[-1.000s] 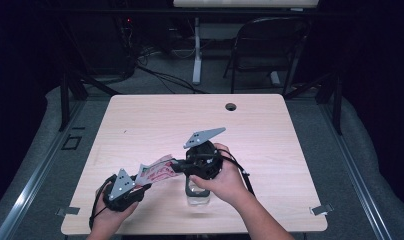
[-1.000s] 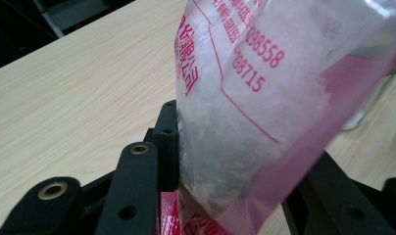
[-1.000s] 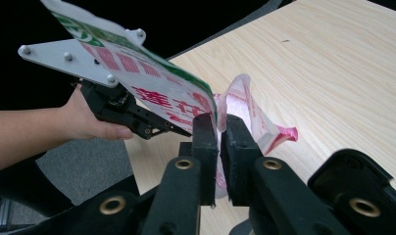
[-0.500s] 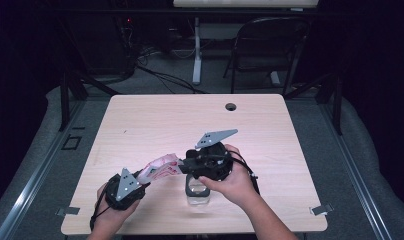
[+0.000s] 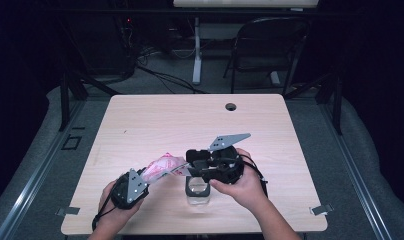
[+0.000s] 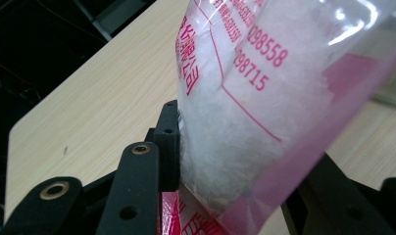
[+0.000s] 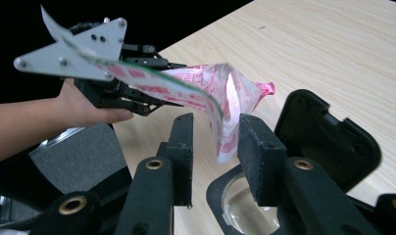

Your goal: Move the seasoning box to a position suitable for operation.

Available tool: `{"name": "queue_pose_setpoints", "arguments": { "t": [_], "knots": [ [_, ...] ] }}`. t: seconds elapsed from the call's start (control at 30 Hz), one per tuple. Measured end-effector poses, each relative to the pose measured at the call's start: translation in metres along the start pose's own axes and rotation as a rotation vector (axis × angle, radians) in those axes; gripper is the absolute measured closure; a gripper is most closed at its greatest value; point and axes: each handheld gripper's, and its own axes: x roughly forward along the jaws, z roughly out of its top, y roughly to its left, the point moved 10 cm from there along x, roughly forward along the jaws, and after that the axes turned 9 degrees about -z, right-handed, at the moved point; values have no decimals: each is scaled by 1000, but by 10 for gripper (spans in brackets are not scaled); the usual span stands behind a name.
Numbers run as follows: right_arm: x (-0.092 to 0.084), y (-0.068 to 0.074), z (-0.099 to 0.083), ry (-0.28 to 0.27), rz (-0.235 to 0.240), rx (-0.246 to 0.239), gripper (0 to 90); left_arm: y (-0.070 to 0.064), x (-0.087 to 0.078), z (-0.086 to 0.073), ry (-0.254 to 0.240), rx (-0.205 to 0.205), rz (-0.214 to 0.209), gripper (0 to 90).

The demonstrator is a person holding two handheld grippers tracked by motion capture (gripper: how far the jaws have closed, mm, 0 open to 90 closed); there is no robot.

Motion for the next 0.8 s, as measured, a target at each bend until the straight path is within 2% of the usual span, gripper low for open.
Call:
{"name": "queue_pose_setpoints", "arguments": {
  "t": [0.1,0.23,0.43,0.73,0.77,0.8],
  "knots": [
    [-4,-1,0,-5,-3,-5,672,-2,2,-1,15,22,3,633],
    [-5,1,0,-4,-5,-17,663,-3,5,0,20,28,6,634],
    [-5,0,-1,-4,-3,-6,658,-1,5,1,19,36,23,635],
    [-4,-2,-7,-12,-4,14,667,2,5,7,17,83,85,636],
    [-5,-3,-8,-9,-1,14,668,2,5,8,21,97,95,636],
    [-6,-4,-10,-18,0,36,672,2,4,9,22,114,111,636]
  ]
}}
